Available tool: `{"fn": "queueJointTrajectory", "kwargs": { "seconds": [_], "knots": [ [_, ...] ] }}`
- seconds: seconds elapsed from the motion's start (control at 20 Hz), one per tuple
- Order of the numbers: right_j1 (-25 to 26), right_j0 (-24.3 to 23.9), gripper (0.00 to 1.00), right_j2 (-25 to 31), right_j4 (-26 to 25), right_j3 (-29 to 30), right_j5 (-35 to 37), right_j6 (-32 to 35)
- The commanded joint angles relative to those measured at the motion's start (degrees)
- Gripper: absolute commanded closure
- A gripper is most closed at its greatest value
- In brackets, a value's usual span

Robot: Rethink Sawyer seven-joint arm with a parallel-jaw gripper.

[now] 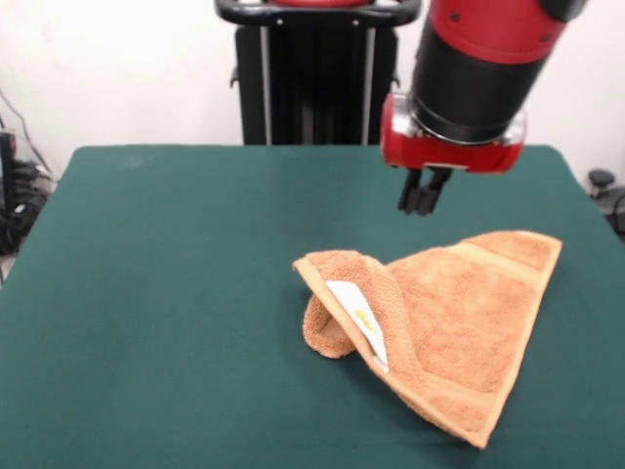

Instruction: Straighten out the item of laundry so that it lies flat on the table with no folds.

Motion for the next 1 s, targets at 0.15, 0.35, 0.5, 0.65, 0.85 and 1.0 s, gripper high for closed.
{"fn": "queueJointTrajectory", "kwargs": {
  "seconds": [0.15, 0.35, 0.5, 0.65, 0.85, 1.0],
  "knots": [
    [-3.7, 0.7, 1.00, 10.1, -1.0, 23.4, -15.0, 1.2],
    [-4.4, 0.6, 0.00, 10.6, -2.0, 24.5, -17.4, 1.4],
    [-4.3, 0.7, 0.00, 10.7, -2.1, 24.5, -16.8, 3.4],
    [-3.9, 0.1, 0.00, 11.6, -1.9, 24.9, -17.6, 3.6],
    [-3.1, -0.4, 0.00, 12.5, -1.6, 24.4, -18.3, 4.3],
    [-3.0, -0.3, 0.00, 12.9, -1.3, 24.0, -17.9, 5.2]
  ]
}}
